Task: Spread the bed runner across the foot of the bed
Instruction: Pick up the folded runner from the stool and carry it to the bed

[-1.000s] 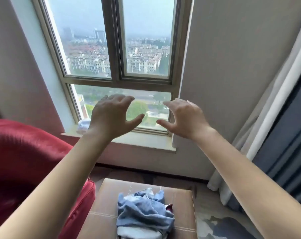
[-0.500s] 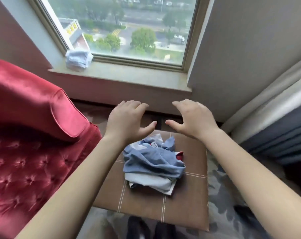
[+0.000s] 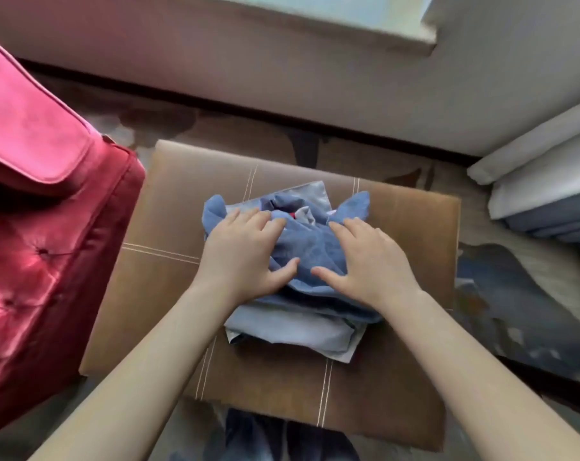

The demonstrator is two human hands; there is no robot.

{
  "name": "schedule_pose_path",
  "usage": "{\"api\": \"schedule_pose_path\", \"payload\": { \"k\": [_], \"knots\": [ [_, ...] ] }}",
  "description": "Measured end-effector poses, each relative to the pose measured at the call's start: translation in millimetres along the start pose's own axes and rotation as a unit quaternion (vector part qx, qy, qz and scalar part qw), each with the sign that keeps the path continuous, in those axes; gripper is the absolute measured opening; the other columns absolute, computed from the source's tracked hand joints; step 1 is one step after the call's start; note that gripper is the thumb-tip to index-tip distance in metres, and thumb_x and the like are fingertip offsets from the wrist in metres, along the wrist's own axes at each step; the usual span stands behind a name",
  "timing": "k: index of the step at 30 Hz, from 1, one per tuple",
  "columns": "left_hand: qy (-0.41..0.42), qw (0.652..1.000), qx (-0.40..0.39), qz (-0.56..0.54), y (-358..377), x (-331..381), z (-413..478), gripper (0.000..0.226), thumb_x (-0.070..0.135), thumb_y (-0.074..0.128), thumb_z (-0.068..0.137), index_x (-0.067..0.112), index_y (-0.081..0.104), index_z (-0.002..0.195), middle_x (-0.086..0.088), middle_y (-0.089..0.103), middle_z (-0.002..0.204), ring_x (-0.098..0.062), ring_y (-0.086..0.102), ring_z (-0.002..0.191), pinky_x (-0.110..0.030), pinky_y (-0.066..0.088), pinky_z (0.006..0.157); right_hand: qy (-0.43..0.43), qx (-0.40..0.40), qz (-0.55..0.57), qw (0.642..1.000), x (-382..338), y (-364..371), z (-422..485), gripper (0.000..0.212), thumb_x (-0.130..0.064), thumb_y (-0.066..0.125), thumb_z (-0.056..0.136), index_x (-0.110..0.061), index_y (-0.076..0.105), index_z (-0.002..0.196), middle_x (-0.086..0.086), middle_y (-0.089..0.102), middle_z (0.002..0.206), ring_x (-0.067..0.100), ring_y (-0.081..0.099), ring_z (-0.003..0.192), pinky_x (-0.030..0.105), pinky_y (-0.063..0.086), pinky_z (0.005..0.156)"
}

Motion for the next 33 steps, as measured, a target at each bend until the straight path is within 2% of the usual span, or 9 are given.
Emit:
{"api": "schedule_pose_path", "payload": {
  "k": [8, 11, 14, 18, 20, 23, 26, 29, 33],
  "knots": [
    [0.008, 0.999, -0.02, -0.024, 67, -19, 14, 0.059, 0.06, 0.047, 0.073, 0.015, 0.06, 0.108, 0.0, 0.061, 0.106, -0.023, 0.056, 0.102, -0.035, 0.042, 0.087, 0.013, -0.07, 0.032, 0.997, 10, 57, 17, 0.101, -0.075, 0.054, 0.072, -0.017, 0.026, 0.149, 0.004, 0.034, 0.151, 0.021, 0.026, 0.142, 0.039, 0.028, 0.113],
    [0.028, 0.998, -0.044, -0.025, 75, -28, 16, 0.085, 0.074, 0.05, 0.063, 0.017, 0.055, 0.125, -0.007, 0.056, 0.127, -0.028, 0.05, 0.121, -0.042, 0.04, 0.098, 0.013, -0.121, 0.03, 0.992, 19, 64, 24, 0.116, -0.079, 0.059, 0.063, -0.023, 0.012, 0.152, 0.003, 0.021, 0.157, 0.019, 0.016, 0.145, 0.041, 0.024, 0.115],
    [0.026, 0.989, -0.145, -0.008, 79, -39, 18, 0.123, 0.093, 0.046, 0.042, 0.031, 0.03, 0.146, -0.005, 0.024, 0.156, -0.027, 0.019, 0.144, -0.049, 0.024, 0.113, 0.014, -0.169, 0.028, 0.985, 30, 68, 30, 0.131, -0.075, 0.07, 0.052, -0.031, -0.002, 0.152, 0.002, 0.009, 0.159, 0.019, 0.01, 0.146, 0.04, 0.024, 0.115],
    [0.016, 0.978, -0.206, 0.013, 99, -44, 27, 0.135, 0.082, 0.065, 0.038, 0.043, -0.004, 0.147, -0.003, -0.012, 0.159, -0.026, -0.009, 0.146, -0.053, 0.012, 0.116, 0.018, -0.188, 0.004, 0.982, 31, 85, 42, 0.14, -0.068, 0.079, 0.048, -0.038, -0.015, 0.148, -0.002, -0.002, 0.159, 0.027, 0.008, 0.145, 0.046, 0.036, 0.107],
    [-0.008, 0.976, -0.218, 0.005, 112, -43, 34, 0.136, 0.073, 0.075, 0.042, 0.047, -0.01, 0.145, -0.002, -0.024, 0.157, -0.026, -0.016, 0.145, -0.056, 0.016, 0.114, 0.024, -0.193, 0.009, 0.981, 28, 92, 50, 0.141, -0.064, 0.081, 0.048, -0.039, -0.015, 0.148, -0.003, -0.004, 0.158, 0.03, 0.012, 0.144, 0.047, 0.041, 0.102],
    [-0.046, 0.972, -0.228, -0.027, 123, -42, 44, 0.136, 0.063, 0.083, 0.04, 0.052, -0.006, 0.143, -0.001, -0.031, 0.154, -0.029, -0.018, 0.144, -0.059, 0.022, 0.109, 0.025, -0.193, 0.002, 0.981, 26, 98, 59, 0.142, -0.059, 0.083, 0.047, -0.038, -0.014, 0.148, 0.001, 0.003, 0.155, 0.031, 0.03, 0.132, 0.047, 0.044, 0.097],
    [-0.059, 0.972, -0.226, -0.019, 127, -41, 47, 0.129, 0.063, 0.083, 0.036, 0.049, 0.008, 0.141, -0.005, -0.004, 0.157, -0.03, 0.004, 0.144, -0.054, 0.037, 0.103, 0.034, -0.202, 0.004, 0.979, 25, 101, 65, 0.14, -0.053, 0.086, 0.046, -0.04, -0.009, 0.148, 0.0, 0.017, 0.146, 0.031, 0.039, 0.118, 0.048, 0.046, 0.09],
    [-0.053, 0.98, -0.19, -0.006, 131, -43, 46, 0.116, 0.068, 0.078, 0.034, 0.045, 0.024, 0.133, 0.003, 0.037, 0.127, -0.022, 0.036, 0.123, -0.042, 0.047, 0.086, 0.044, -0.214, 0.018, 0.976, 24, 103, 70, 0.131, -0.044, 0.087, 0.047, -0.042, 0.001, 0.146, 0.0, 0.028, 0.138, 0.032, 0.043, 0.114, 0.047, 0.046, 0.088],
    [-0.067, 0.985, -0.156, -0.041, 130, -43, 44, 0.094, 0.065, 0.078, 0.039, 0.04, 0.042, 0.121, 0.01, 0.05, 0.107, -0.018, 0.053, 0.105, -0.034, 0.044, 0.072, 0.062, -0.222, 0.074, 0.97, 24, 106, 75, 0.102, -0.034, 0.084, 0.05, -0.044, 0.024, 0.131, -0.003, 0.048, 0.121, 0.029, 0.054, 0.108, 0.043, 0.049, 0.083]
  ]
}}
Point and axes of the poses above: each hand's wrist, its own z-axis towards the middle knuckle, its own y-axis out of the palm, x = y × z, the point moved 1 cm from there along z, towards the middle knuckle
